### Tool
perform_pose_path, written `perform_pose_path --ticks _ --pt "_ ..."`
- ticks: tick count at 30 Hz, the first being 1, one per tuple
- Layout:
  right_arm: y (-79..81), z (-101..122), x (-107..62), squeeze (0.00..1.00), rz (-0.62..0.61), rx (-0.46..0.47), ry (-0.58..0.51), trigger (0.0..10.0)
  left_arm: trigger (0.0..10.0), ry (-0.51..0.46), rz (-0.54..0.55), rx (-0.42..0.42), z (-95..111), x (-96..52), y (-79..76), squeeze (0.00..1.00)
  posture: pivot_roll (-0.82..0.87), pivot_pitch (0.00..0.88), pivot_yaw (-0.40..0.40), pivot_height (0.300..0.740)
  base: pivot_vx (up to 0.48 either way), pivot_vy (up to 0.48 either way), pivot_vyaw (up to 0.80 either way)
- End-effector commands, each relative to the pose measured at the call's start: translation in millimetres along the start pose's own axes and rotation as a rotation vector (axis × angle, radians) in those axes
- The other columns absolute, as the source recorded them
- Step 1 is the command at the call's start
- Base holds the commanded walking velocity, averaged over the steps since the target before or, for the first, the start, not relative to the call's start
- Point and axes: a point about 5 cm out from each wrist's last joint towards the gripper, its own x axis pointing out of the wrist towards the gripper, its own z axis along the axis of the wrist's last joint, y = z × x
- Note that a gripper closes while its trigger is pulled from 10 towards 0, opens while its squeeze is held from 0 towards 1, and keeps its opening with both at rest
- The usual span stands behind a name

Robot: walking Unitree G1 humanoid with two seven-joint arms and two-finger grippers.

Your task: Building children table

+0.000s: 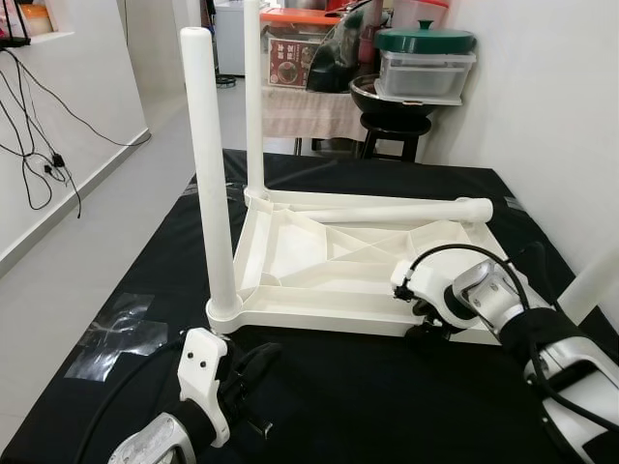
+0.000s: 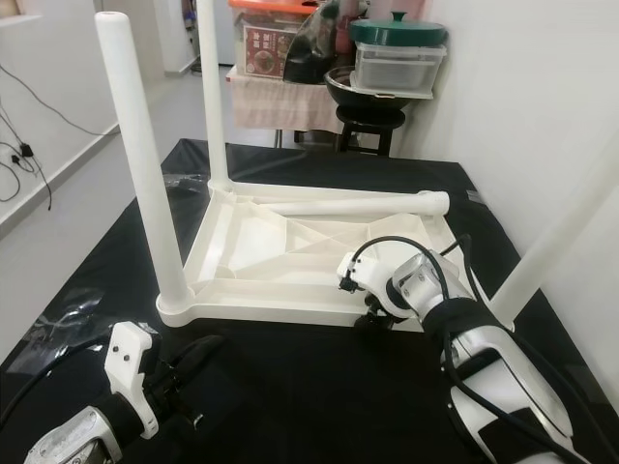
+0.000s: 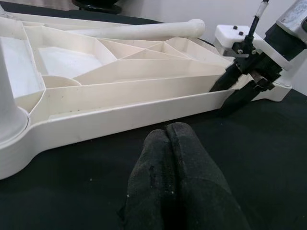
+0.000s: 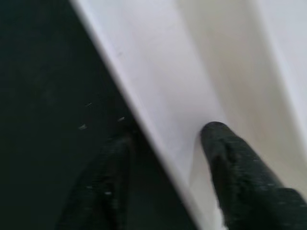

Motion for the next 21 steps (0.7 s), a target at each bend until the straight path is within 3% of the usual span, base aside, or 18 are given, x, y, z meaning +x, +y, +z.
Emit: perform_pose_path --ticks 1,5,10,14,16,20,21 --pt "-5.1 0.2 -7.7 0.00 0.013 -0.004 0.011 0.0 10.0 -0.017 -0.009 0.005 2.0 0.2 -2.5 0.00 0.06 0.000 -0.102 0.740 0.000 0.000 0.00" --pt "-5.0 -0.3 -8.4 0.00 0.033 -0.002 0.014 0.0 10.0 -0.020 -0.009 0.003 2.1 0.7 -2.7 0.00 0.05 0.000 -0.103 0.740 0.000 0.000 0.00" --pt "13.5 9.7 -4.4 0.00 0.182 0.002 -0.058 0.0 10.0 -0.024 -0.010 0.001 2.1 1.4 -2.9 0.00 0.05 0.000 -0.102 0.740 0.000 0.000 0.00" --pt "60.7 33.4 -6.7 0.00 0.415 -0.026 -0.220 0.0 10.0 -0.026 -0.011 -0.001 2.2 1.8 -2.3 0.00 0.05 0.000 -0.095 0.740 0.000 0.000 0.00" --pt "60.7 33.4 -6.7 0.00 0.415 -0.026 -0.220 0.0 10.0 -0.026 -0.011 -0.001 2.2 1.8 -2.3 0.00 0.05 0.000 -0.095 0.740 0.000 0.000 0.00" --pt "89.6 35.7 6.8 0.00 0.438 -0.051 -0.211 0.0 10.0 -0.025 -0.013 0.000 1.9 2.6 -1.2 0.00 0.05 0.000 -0.096 0.740 0.000 0.000 0.00" --pt "89.6 35.7 6.8 0.00 0.438 -0.051 -0.211 0.0 10.0 -0.025 -0.013 0.000 1.9 2.6 -1.2 0.00 0.05 0.000 -0.096 0.740 0.000 0.000 0.00"
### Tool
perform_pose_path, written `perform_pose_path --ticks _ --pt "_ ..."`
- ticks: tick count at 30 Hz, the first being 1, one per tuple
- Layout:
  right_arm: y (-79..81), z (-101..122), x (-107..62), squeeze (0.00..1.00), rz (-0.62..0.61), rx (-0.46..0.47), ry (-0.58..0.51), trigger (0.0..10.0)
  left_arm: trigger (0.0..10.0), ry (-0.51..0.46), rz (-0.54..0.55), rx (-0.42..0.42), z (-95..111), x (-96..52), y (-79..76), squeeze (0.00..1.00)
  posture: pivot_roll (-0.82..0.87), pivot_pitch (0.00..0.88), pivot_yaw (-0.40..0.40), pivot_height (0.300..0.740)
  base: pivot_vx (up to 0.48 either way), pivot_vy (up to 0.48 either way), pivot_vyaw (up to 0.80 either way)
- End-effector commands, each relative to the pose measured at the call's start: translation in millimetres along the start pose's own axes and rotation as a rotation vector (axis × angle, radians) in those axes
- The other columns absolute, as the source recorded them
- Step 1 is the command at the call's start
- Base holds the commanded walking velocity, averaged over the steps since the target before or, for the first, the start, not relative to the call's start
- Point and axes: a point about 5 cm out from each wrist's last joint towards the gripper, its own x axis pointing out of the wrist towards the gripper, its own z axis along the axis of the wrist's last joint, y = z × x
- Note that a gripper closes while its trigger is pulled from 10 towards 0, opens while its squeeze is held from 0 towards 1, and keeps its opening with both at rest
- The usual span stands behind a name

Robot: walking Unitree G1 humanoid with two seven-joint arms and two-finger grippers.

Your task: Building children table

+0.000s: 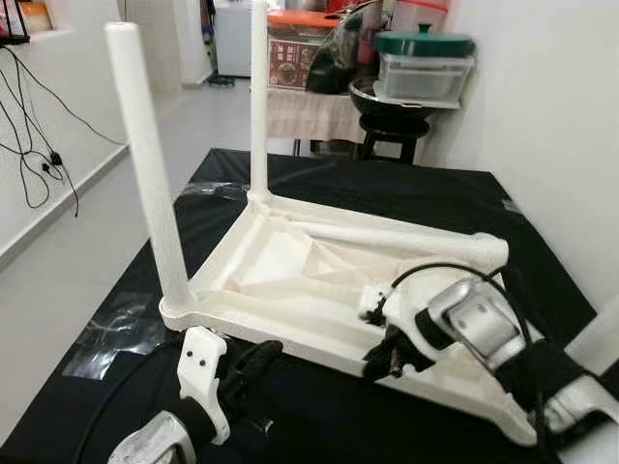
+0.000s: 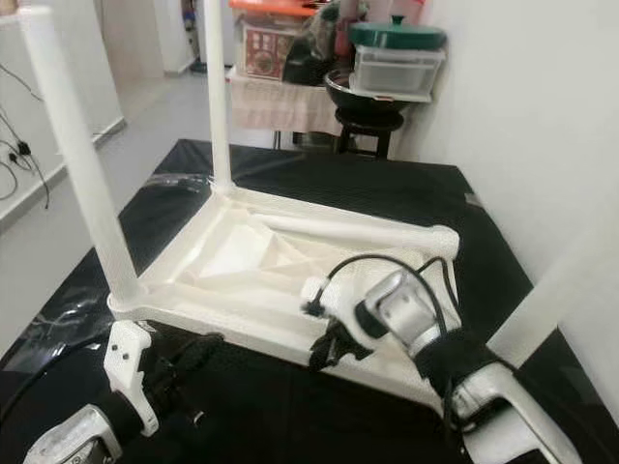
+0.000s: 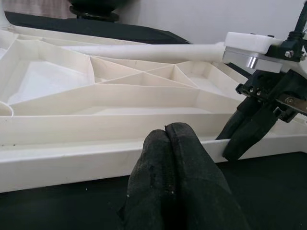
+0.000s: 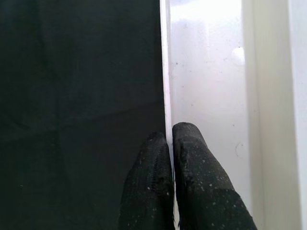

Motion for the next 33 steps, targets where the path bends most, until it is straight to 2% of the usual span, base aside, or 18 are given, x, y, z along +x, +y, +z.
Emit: perform_pose_path --ticks 1,2,4,7,9,10,14,15,16,17,18,19,21,23,24,26,27,33 --pt "15.7 3.4 25.5 0.00 0.031 0.054 -0.016 0.0 10.0 -0.001 -0.009 -0.002 -1.1 1.5 -0.1 0.00 0.05 0.000 -0.099 0.740 0.000 0.000 0.00" --pt "15.7 3.4 25.5 0.00 0.031 0.054 -0.016 0.0 10.0 -0.001 -0.009 -0.002 -1.1 1.5 -0.1 0.00 0.05 0.000 -0.099 0.740 0.000 0.000 0.00" --pt "14.3 24.0 56.2 0.00 -0.152 0.286 -0.102 0.0 10.0 -0.001 -0.008 0.000 -1.5 2.1 0.5 0.00 0.05 0.000 -0.100 0.740 0.000 0.000 0.00" --pt "14.3 24.0 56.2 0.00 -0.152 0.286 -0.102 0.0 10.0 -0.001 -0.008 0.000 -1.5 2.1 0.5 0.00 0.05 0.000 -0.100 0.740 0.000 0.000 0.00" --pt "15.5 39.0 70.3 0.00 -0.271 0.457 -0.168 0.0 10.0 -0.001 -0.008 0.002 -1.9 2.5 0.4 0.00 0.06 0.000 -0.093 0.740 0.000 0.000 0.00" --pt "12.4 50.1 72.1 0.00 -0.325 0.500 -0.224 0.0 10.0 -0.001 -0.009 0.002 -2.0 2.6 0.2 0.00 0.06 0.000 -0.095 0.740 0.000 0.000 0.00" --pt "10.5 57.2 72.2 0.00 -0.354 0.520 -0.260 0.0 10.0 0.000 -0.010 0.002 -2.1 2.7 0.0 0.00 0.06 0.000 -0.095 0.740 0.000 0.000 0.00" --pt "10.9 64.2 72.9 0.00 -0.383 0.523 -0.288 1.7 10.0 0.000 -0.011 0.001 -2.1 2.8 -0.3 0.00 0.06 0.000 -0.096 0.740 0.000 0.000 0.00" --pt "11.9 70.4 74.1 0.00 -0.407 0.512 -0.307 4.7 10.0 0.000 -0.013 0.001 -2.2 2.8 -0.9 0.00 0.06 0.000 -0.103 0.740 0.000 0.000 0.00" --pt "11.9 70.4 74.1 0.00 -0.407 0.512 -0.307 4.7 10.0 0.000 -0.013 0.001 -2.2 2.8 -0.9 0.00 0.06 0.000 -0.103 0.740 0.000 0.000 0.00" --pt "14.9 81.4 77.2 0.00 -0.432 0.465 -0.344 10.0 10.0 -0.001 -0.012 0.001 -2.3 2.8 -1.3 0.00 0.07 0.000 -0.107 0.740 0.000 0.000 0.00" --pt "17.1 90.6 79.0 0.00 -0.449 0.429 -0.379 10.0 10.0 -0.001 -0.011 0.001 -2.4 2.7 -1.9 0.00 0.08 0.000 -0.109 0.740 0.000 0.000 0.00" --pt "17.1 90.6 79.0 0.00 -0.449 0.429 -0.379 10.0 10.0 -0.001 -0.011 0.001 -2.4 2.7 -1.9 0.00 0.08 0.000 -0.109 0.740 0.000 0.000 0.00" --pt "20.1 109.4 76.8 0.00 -0.475 0.295 -0.501 10.0 10.0 -0.002 -0.009 0.002 -2.2 2.4 -2.6 0.00 0.08 0.000 -0.109 0.740 0.000 0.000 0.00" --pt "22.1 114.4 74.6 0.71 -0.470 0.276 -0.546 10.0 10.0 -0.003 -0.009 0.003 -2.1 2.3 -2.6 0.00 0.08 0.000 -0.109 0.740 0.000 0.000 0.00" --pt "22.1 114.4 74.6 0.71 -0.470 0.276 -0.546 10.0 10.0 -0.003 -0.009 0.003 -2.1 2.3 -2.6 0.00 0.08 0.000 -0.109 0.740 0.000 0.000 0.00" --pt "24.1 118.9 72.2 1.00 -0.471 0.279 -0.585 10.0 10.0 -0.006 -0.005 -0.002 -1.7 2.1 -2.3 0.00 0.07 0.000 -0.109 0.740 0.000 0.000 0.00" --pt "35.9 126.8 63.9 1.00 -0.396 0.321 -0.742 10.0 10.0 -0.052 0.067 -0.056 6.0 0.3 5.7 0.00 0.06 0.000 -0.100 0.740 0.000 0.000 0.00"
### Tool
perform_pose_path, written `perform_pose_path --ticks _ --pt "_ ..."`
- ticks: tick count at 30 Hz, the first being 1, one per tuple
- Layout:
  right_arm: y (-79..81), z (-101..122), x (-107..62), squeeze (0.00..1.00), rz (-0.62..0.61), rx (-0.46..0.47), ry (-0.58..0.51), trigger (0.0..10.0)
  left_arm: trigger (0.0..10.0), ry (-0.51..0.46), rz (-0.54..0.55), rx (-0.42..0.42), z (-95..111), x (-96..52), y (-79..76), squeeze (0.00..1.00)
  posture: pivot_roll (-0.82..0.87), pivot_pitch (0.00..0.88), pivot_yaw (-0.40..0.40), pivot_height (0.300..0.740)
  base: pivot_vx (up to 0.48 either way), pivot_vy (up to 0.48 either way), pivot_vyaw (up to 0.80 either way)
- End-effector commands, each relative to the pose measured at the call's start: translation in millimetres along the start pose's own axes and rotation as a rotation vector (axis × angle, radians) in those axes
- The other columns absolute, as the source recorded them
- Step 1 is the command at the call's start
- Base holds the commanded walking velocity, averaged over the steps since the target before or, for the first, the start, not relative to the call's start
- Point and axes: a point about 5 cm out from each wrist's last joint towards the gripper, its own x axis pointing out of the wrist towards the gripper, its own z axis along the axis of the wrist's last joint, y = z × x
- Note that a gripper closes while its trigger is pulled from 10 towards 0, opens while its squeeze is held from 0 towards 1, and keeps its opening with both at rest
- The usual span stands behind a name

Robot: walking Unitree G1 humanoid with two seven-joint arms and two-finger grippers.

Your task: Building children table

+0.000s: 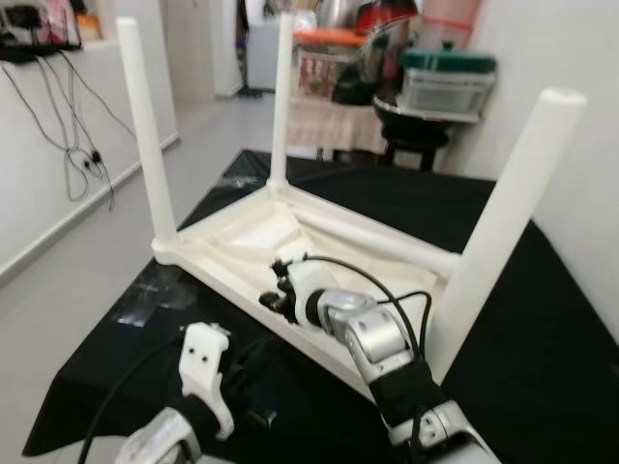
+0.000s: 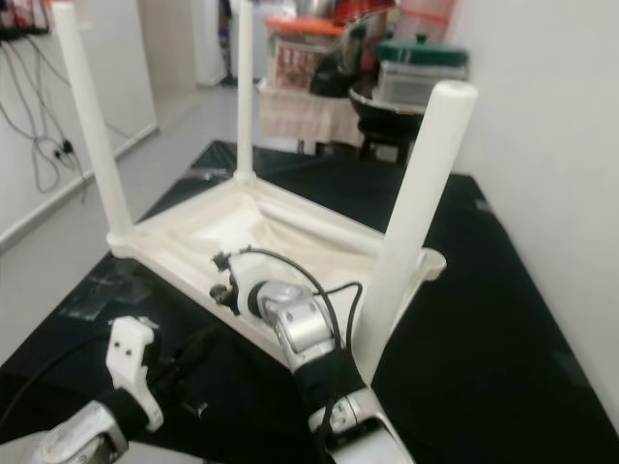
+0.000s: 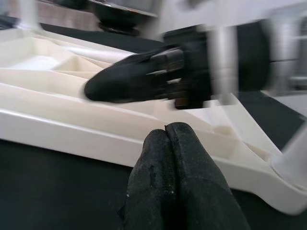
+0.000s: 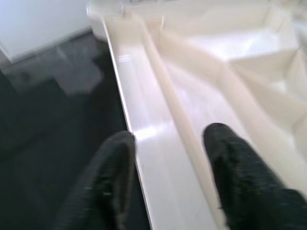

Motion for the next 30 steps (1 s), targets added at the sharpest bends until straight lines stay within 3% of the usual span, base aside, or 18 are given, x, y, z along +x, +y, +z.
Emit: perform_pose_path --ticks 1,5,6,8,9,14,16,19,23,24,30 --pt "25.8 4.2 0.2 1.00 0.118 0.088 -0.088 10.0 10.0 -0.026 0.037 -0.009 6.7 0.6 3.7 0.00 0.06 0.000 -0.098 0.740 0.000 0.000 0.00" --pt "33.4 7.1 -11.1 1.00 0.245 0.108 -0.149 10.0 10.0 -0.045 0.128 0.030 14.2 -1.1 17.2 0.00 0.06 0.000 -0.097 0.740 0.000 0.000 0.00" --pt "34.1 4.3 -17.7 0.54 0.300 0.094 -0.162 10.0 10.0 -0.052 0.183 0.051 17.9 -3.4 25.8 0.00 0.06 0.000 -0.094 0.740 0.000 0.000 0.00" --pt "34.1 1.8 -21.6 0.54 0.331 0.082 -0.165 10.0 10.0 -0.056 0.216 0.063 20.1 -5.0 31.1 0.00 0.06 0.000 -0.093 0.740 0.000 0.000 0.00" --pt "31.5 -3.6 -26.4 0.00 0.359 0.062 -0.156 10.0 10.0 -0.047 0.262 0.073 21.0 -7.5 37.3 0.00 0.06 0.000 -0.091 0.740 0.000 0.000 0.00" --pt "22.8 -15.8 -37.3 0.00 0.400 0.041 -0.137 10.0 10.0 -0.034 0.333 0.100 21.7 -12.2 45.9 0.00 0.06 0.000 -0.089 0.740 0.000 0.346 0.00" --pt "14.6 -23.9 -54.6 0.00 0.461 0.013 -0.139 10.0 10.0 -0.033 0.384 0.123 22.9 -15.3 50.7 0.00 0.06 0.000 -0.084 0.740 0.000 0.476 0.00" --pt "12.0 -25.9 -62.3 0.00 0.487 0.001 -0.143 10.0 10.0 -0.034 0.393 0.129 23.3 -16.0 51.6 0.00 0.06 0.000 -0.083 0.740 0.000 0.476 0.00" --pt "6.0 -30.9 -80.5 0.00 0.543 0.001 -0.145 10.0 10.0 -0.039 0.400 0.133 24.6 -17.5 53.2 0.00 0.05 0.000 -0.080 0.740 0.000 0.000 0.00" --pt "-0.4 -37.7 -96.6 0.00 0.577 -0.005 -0.138 10.0 10.0 -0.038 0.400 0.132 24.9 -18.7 54.2 0.00 0.05 0.000 -0.079 0.740 0.000 0.000 0.00" --pt "-12.0 -46.1 -108.2 0.00 0.542 -0.034 -0.099 10.0 10.0 -0.033 0.397 0.134 25.2 -19.2 54.5 0.00 0.05 0.000 -0.077 0.740 0.000 0.000 0.00"
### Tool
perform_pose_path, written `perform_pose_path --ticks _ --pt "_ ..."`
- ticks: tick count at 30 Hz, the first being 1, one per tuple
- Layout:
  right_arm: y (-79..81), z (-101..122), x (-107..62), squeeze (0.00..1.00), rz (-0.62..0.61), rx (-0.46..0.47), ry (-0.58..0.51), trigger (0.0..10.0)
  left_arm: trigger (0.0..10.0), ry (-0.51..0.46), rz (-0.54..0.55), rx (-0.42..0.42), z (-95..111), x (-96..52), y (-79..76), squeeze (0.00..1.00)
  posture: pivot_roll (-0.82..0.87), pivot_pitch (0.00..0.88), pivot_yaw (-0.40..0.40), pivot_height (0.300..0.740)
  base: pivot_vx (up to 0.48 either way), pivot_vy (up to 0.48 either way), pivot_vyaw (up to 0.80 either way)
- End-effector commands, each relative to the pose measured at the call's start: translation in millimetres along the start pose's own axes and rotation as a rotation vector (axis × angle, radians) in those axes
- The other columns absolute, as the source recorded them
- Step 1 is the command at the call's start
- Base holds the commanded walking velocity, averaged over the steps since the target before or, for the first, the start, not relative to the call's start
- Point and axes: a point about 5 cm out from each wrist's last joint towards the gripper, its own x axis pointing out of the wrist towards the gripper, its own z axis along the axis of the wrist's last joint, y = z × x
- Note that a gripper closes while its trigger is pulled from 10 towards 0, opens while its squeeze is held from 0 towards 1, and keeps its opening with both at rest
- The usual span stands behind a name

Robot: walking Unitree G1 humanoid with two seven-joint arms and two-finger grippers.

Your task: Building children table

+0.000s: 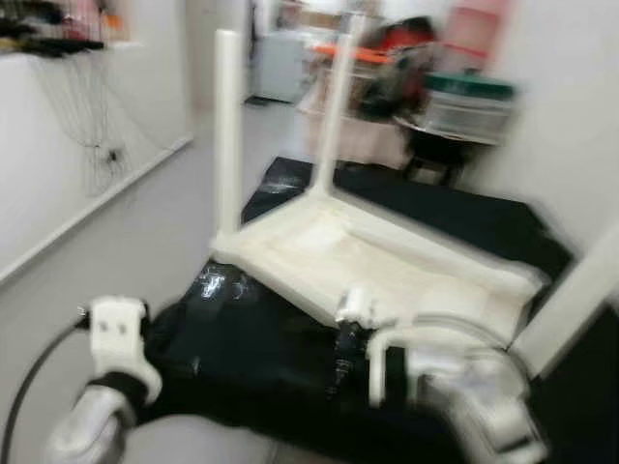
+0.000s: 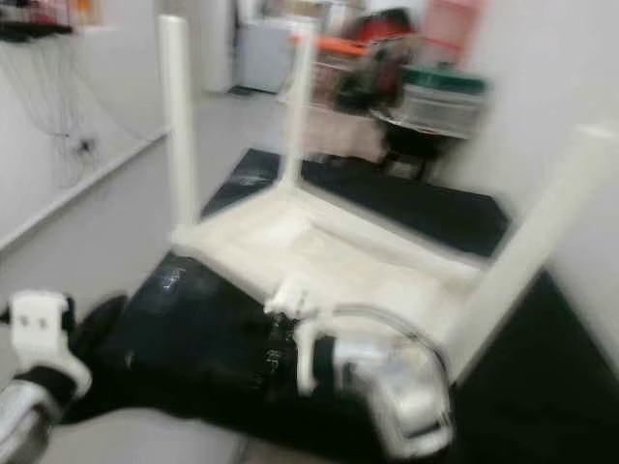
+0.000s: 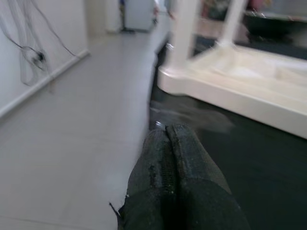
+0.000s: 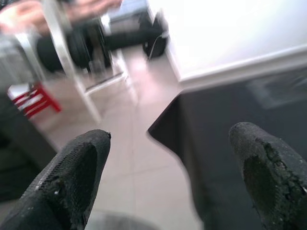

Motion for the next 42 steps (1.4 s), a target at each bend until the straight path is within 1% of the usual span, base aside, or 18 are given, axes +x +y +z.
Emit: perform_pose_path --ticks 1,4,7,9,12,17,18,20,21,24,28,31,33,34,36,38,40,42 --pt "-2.4 6.0 -3.3 0.00 -0.024 -0.040 0.007 10.0 10.0 0.007 -0.010 0.003 -0.7 0.8 -1.1 0.00 0.05 0.000 -0.076 0.740 0.000 0.000 0.00" --pt "-9.1 3.9 -9.9 0.00 -0.084 -0.048 0.031 10.0 10.0 0.006 -0.013 0.003 -0.5 0.5 -1.2 0.00 0.05 0.000 -0.076 0.740 0.000 0.000 0.00" --pt "-20.9 1.4 -27.9 0.00 -0.192 -0.068 0.090 10.0 10.0 0.002 -0.030 0.008 0.2 -0.7 -1.8 0.00 0.04 0.000 -0.074 0.740 0.000 0.000 0.00" --pt "-21.9 1.7 -39.8 0.00 -0.208 -0.092 0.124 10.0 10.0 0.000 -0.043 0.021 0.6 -1.4 -2.0 0.00 0.04 0.000 -0.074 0.740 0.000 0.000 0.00" --pt "-21.8 1.2 -49.0 0.00 -0.211 -0.116 0.165 10.0 10.0 0.000 -0.051 0.028 0.8 -1.4 -1.9 0.00 0.04 0.000 -0.073 0.740 0.000 0.000 0.00" --pt "-22.7 -2.8 -57.9 0.00 -0.225 -0.159 0.256 10.0 10.0 0.000 -0.093 0.050 0.8 -1.0 -4.3 0.00 0.03 0.000 -0.071 0.740 0.000 0.000 0.00" --pt "-20.9 -6.8 -60.9 0.00 -0.213 -0.180 0.307 10.0 10.0 0.003 -0.108 0.056 0.5 -1.1 -5.8 0.00 0.03 0.000 -0.071 0.740 0.000 -0.454 0.00" --pt "-20.9 -6.8 -60.9 0.00 -0.213 -0.180 0.307 10.0 10.0 0.003 -0.108 0.056 0.5 -1.1 -5.8 0.00 0.03 0.000 -0.071 0.740 0.000 -0.454 0.00" --pt "-14.6 -13.1 -68.5 0.00 -0.162 -0.201 0.385 10.0 10.0 0.008 -0.122 0.058 0.1 -1.2 -7.3 0.00 0.04 0.000 -0.070 0.740 0.000 -0.454 0.00" --pt "-7.1 -16.2 -78.3 0.00 -0.098 -0.204 0.443 10.0 10.0 0.010 -0.128 0.056 -0.2 -1.4 -7.5 0.00 0.04 0.000 -0.069 0.740 0.000 -0.454 0.00" --pt "-4.5 -16.8 -82.1 0.00 -0.076 -0.206 0.463 10.0 10.0 0.010 -0.131 0.056 -0.3 -1.4 -7.6 0.00 0.04 0.000 -0.069 0.740 0.000 -0.454 0.00" --pt "-1.9 -19.6 -113.2 0.00 -0.050 -0.224 0.625 10.0 10.0 0.014 -0.146 0.055 -0.9 -2.0 -8.8 0.00 0.04 0.000 -0.071 0.740 0.000 -0.454 0.00" --pt "-1.7 -19.7 -117.7 0.00 -0.049 -0.225 0.650 10.0 10.0 0.015 -0.148 0.055 -1.0 -2.1 -8.9 0.00 0.04 0.000 -0.071 0.740 0.000 -0.454 0.00" --pt "-6.9 -21.9 -126.5 0.00 -0.086 -0.229 0.708 10.0 10.0 0.016 -0.151 0.053 -1.5 -2.0 -9.2 0.00 0.03 0.000 -0.070 0.740 0.000 -0.458 0.00" --pt "-6.9 -21.9 -126.5 0.00 -0.086 -0.229 0.708 10.0 10.0 0.016 -0.151 0.053 -1.5 -2.0 -9.2 0.00 0.03 0.000 -0.070 0.740 0.000 -0.458 0.00" --pt "-16.5 -20.0 -134.7 0.00 -0.152 -0.259 0.754 10.0 10.0 0.008 -0.163 0.038 -1.2 -1.5 -10.5 0.00 0.03 0.000 -0.069 0.740 0.000 -0.360 0.00" --pt "-20.1 -17.2 -133.5 0.00 -0.175 -0.278 0.742 10.0 10.0 0.002 -0.168 0.033 -0.9 -1.3 -11.0 0.00 0.03 0.000 -0.068 0.740 0.000 0.000 0.00" --pt "-26.5 -9.2 -121.9 0.00 -0.211 -0.324 0.662 10.0 10.0 0.007 -0.171 0.040 -1.5 -1.3 -11.2 0.00 0.04 0.000 -0.069 0.740 0.000 0.000 0.00"
